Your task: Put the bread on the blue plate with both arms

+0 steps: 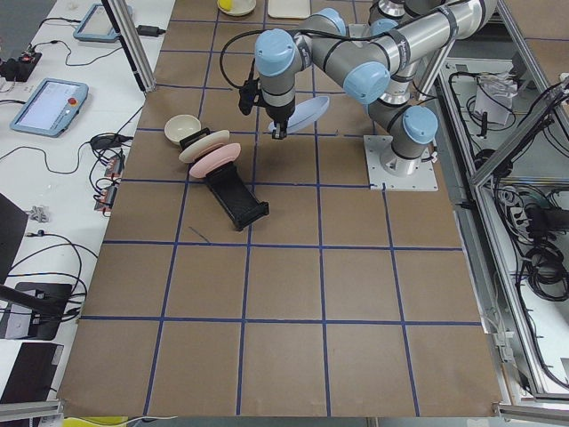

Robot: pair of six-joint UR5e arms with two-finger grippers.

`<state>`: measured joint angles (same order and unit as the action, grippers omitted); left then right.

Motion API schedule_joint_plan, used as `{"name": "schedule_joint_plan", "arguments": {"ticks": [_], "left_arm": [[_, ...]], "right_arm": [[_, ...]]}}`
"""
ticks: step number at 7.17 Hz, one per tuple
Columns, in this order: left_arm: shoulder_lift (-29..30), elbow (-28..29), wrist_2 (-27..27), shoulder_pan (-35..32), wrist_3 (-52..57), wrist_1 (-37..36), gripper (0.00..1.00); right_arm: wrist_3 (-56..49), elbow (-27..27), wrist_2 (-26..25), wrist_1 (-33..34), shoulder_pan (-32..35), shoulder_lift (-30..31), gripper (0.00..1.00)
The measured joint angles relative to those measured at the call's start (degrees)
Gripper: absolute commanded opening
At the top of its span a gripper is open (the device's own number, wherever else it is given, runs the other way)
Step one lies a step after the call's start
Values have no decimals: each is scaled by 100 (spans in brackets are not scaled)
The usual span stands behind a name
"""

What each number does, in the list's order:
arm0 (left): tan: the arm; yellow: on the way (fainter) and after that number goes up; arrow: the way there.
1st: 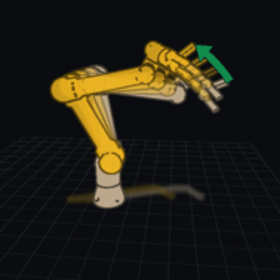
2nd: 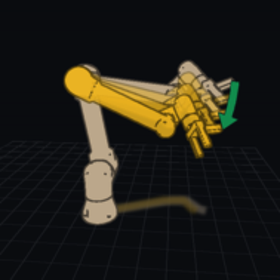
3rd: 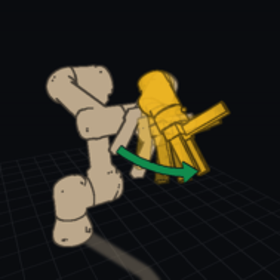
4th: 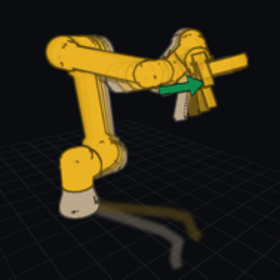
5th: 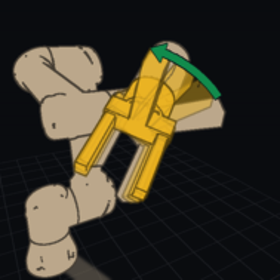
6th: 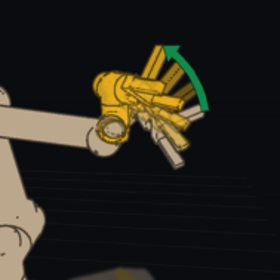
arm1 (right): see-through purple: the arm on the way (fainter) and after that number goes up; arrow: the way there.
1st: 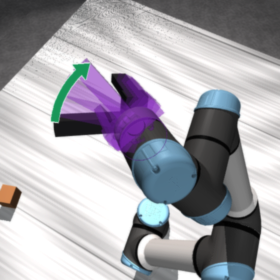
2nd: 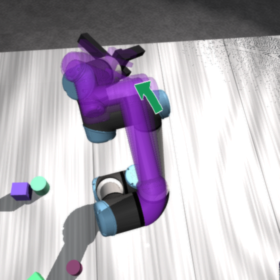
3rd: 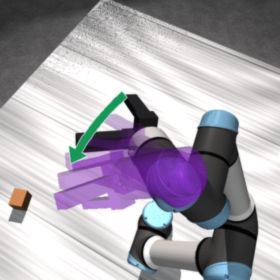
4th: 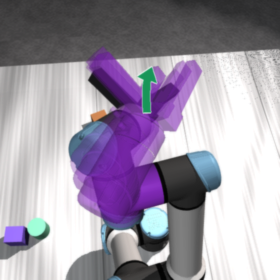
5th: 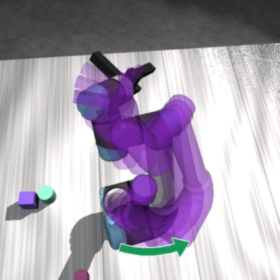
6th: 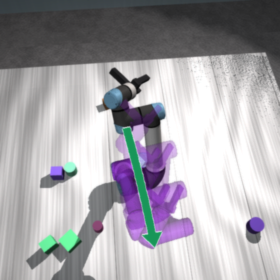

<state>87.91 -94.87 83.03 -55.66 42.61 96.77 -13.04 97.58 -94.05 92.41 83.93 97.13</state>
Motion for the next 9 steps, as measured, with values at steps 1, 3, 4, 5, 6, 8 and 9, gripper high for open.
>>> {"name": "schedule_joint_plan", "arguments": {"ticks": [1,3,4,5,6,8,9], "left_arm": [[-123,-516,-35,-573,-859,-728,7],[-30,-1107,-31,-1836,-2639,-2036,7],[134,-1179,-25,-2406,-3496,-2485,7],[348,-1203,-11,-3004,-4356,-2960,7],[578,-1205,103,-3608,-5221,-3453,7],[889,-1207,524,-4840,-6894,-4204,34],[936,-1227,663,-5268,-7501,-4364,99]], "right_arm": [[408,-21,92,-139,181,-2,1],[1233,-42,404,-463,308,6,1],[1445,-49,468,-545,344,10,1],[1552,-57,470,-568,423,12,1],[1599,-57,467,-515,538,5,1],[1628,-21,462,-288,701,-68,1],[1675,6,463,-139,801,-174,1]]}}
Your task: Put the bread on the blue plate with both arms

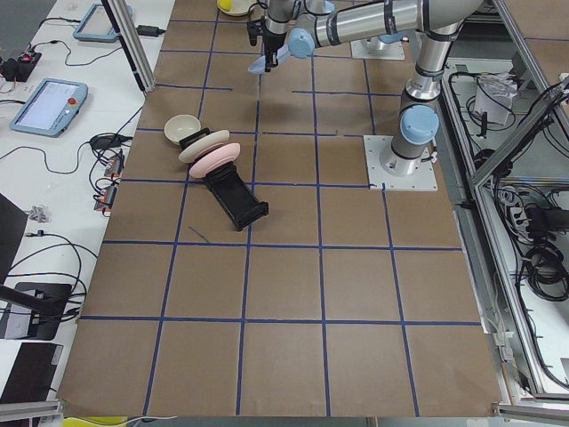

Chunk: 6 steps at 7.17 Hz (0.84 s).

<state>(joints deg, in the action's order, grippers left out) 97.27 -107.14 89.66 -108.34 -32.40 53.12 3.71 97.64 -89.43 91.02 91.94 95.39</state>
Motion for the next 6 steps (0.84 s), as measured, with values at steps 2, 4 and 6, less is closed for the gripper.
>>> {"name": "schedule_joint_plan", "arguments": {"ticks": [2,4,6], "left_arm": [[16,-21,117,-307,-431,-86,100],[14,3,35,132,907,-79,100],[-16,35,-467,1692,3712,226,100]], "right_arm": [[172,21,-3,396,318,-309,1],[380,23,2,924,520,-723,1],[683,-27,25,1559,911,-1291,1]]}}
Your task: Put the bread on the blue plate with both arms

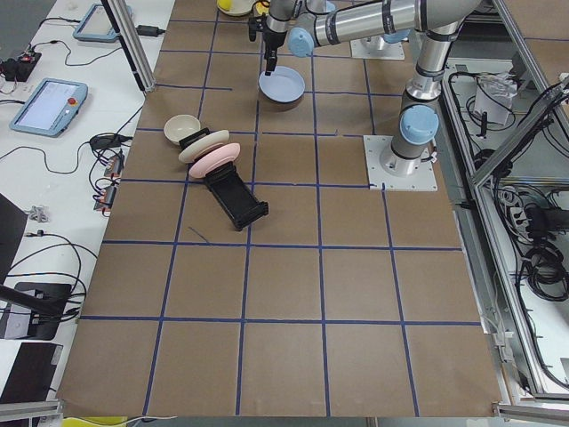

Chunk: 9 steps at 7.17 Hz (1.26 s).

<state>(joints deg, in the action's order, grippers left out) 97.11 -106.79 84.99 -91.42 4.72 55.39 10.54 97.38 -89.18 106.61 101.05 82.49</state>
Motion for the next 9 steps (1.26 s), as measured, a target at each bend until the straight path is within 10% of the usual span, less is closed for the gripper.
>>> {"name": "schedule_joint_plan", "arguments": {"ticks": [6,7,8,9], "left_arm": [[-270,1197,-71,1644,1139,2851,100],[-269,1595,-35,1656,1131,3311,100],[-304,1900,-43,1619,1128,3600,100],[-357,2019,-61,1557,1141,3715,100]], "right_arm": [[743,280,77,1405,1201,-1332,2],[732,533,82,1730,1247,-1353,22],[727,812,83,2131,1265,-1345,99],[718,968,84,2337,1269,-1320,100]]}}
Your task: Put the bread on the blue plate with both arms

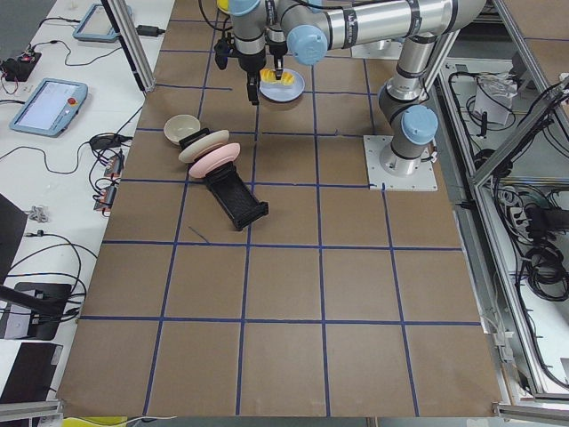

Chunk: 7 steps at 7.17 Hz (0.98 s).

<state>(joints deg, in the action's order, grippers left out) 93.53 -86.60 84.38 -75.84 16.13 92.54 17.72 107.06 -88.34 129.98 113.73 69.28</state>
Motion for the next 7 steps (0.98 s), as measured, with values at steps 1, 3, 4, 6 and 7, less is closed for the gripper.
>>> {"name": "schedule_joint_plan", "arguments": {"ticks": [1,3,4,6,7], "left_arm": [[-43,-3,-6,-48,-1,31,100],[-11,-11,-52,-86,-30,30,100],[48,-38,-183,-125,-20,14,100],[54,-44,-364,-230,6,10,100],[52,-27,-373,-266,-5,-27,100]], "right_arm": [[-18,89,5,67,9,55,100],[-33,151,86,96,22,161,100],[-41,157,110,118,23,174,100],[-214,117,114,153,-61,236,100],[-526,93,95,154,-240,382,100]]}}
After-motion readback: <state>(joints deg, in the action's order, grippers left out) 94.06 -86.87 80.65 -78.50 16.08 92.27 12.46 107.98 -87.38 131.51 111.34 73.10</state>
